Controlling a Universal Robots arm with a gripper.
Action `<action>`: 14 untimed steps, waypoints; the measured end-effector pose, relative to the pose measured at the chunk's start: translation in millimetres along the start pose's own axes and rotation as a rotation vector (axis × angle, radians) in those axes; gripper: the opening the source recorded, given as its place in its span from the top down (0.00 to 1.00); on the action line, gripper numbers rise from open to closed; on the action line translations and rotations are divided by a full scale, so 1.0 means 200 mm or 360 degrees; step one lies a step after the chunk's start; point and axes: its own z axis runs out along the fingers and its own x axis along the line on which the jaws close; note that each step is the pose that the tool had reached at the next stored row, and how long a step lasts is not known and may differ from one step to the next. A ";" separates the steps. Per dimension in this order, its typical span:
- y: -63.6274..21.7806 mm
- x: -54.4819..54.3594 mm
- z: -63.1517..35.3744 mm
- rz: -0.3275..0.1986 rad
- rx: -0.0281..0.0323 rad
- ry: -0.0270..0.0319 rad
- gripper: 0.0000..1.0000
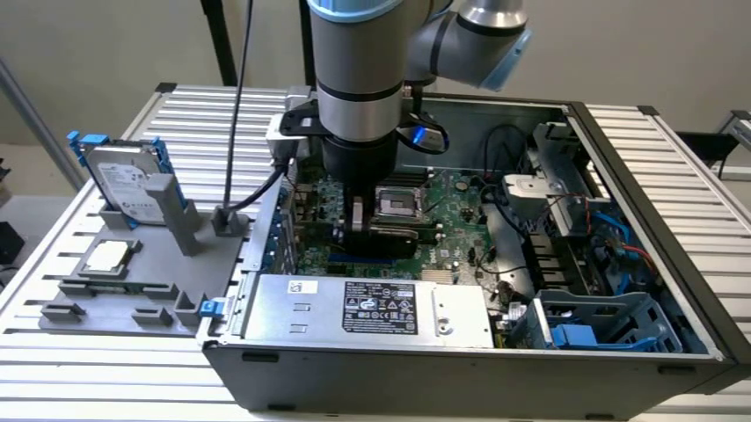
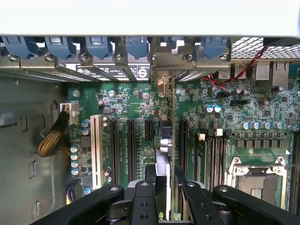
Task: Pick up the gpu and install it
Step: 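Insert the gpu into the slot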
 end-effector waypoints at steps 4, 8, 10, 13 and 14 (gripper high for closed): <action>0.000 0.00 0.005 0.0000 -0.00018 0.00019 0.74; 0.000 -0.01 0.007 0.0000 -0.00029 0.00019 0.74; 0.001 -0.01 0.008 0.0000 -0.00049 0.00024 0.74; 0.001 -0.01 0.010 0.0000 -0.00072 0.00035 0.74; 0.001 -0.01 0.010 0.0000 -0.00076 0.00036 0.74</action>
